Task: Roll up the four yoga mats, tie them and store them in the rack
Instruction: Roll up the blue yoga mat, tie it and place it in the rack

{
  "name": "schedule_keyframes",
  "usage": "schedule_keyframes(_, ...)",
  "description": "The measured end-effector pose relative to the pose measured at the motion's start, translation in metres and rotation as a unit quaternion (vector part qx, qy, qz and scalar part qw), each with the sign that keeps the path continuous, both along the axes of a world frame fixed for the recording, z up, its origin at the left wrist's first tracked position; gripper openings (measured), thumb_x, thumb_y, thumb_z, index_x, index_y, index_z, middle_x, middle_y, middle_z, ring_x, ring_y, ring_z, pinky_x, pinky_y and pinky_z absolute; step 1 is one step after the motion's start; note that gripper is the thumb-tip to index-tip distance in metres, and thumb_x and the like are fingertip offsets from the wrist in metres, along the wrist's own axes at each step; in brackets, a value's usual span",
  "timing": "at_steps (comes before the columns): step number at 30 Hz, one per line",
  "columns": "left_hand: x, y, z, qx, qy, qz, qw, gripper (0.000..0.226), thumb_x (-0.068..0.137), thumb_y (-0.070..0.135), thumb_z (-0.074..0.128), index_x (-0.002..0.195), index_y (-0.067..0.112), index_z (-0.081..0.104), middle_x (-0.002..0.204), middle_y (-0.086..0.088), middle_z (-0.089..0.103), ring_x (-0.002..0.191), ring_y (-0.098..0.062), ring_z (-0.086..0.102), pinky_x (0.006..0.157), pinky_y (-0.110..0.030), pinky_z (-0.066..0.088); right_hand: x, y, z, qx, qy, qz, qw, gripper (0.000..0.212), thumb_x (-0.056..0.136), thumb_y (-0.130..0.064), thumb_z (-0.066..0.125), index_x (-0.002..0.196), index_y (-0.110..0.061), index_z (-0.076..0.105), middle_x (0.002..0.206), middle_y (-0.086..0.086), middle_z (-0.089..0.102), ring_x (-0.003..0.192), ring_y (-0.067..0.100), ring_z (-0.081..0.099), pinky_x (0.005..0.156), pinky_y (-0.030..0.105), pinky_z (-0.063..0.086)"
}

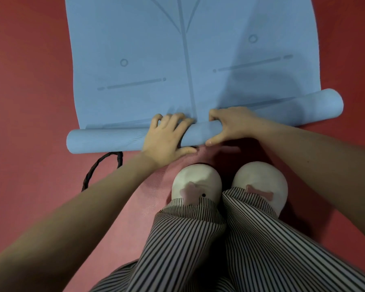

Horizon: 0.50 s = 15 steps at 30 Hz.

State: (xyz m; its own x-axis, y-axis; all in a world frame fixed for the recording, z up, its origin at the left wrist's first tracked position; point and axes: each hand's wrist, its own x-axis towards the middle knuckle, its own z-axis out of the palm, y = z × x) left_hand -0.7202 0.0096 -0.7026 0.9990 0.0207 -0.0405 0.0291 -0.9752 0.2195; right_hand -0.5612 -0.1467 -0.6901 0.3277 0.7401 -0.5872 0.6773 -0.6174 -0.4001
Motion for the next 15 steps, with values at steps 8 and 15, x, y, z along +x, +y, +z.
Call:
schedule_keyframes(8,0.021,0.009,0.004,-0.075,0.179,0.008,0.981,0.065,0.074,0.064,0.067,0.124,0.026,0.050,0.116,0.006,0.055,0.109,-0.019,0.046,0.093,-0.032,0.031,-0.013,-0.016,-0.008,0.151,-0.161,0.055,0.974,0.063,0.072,-0.059,0.062,0.117,-0.017,0.052,0.123,0.006,0.047,0.101,0.026,0.056,0.089,0.036,0.027)
schedule_keyframes(15,0.017,0.013,-0.005,-0.069,0.141,-0.026,0.987,0.076,0.072,0.073,0.056,0.131,0.026,0.049,0.122,0.004,0.051,0.111,-0.020,0.046,0.096,-0.035,0.028,-0.023,-0.027,-0.022,0.198,-0.279,0.100,0.934,0.065,0.054,-0.050,0.083,0.098,-0.011,0.057,0.091,0.012,0.059,0.074,0.029,0.058,0.070,0.038,0.030)
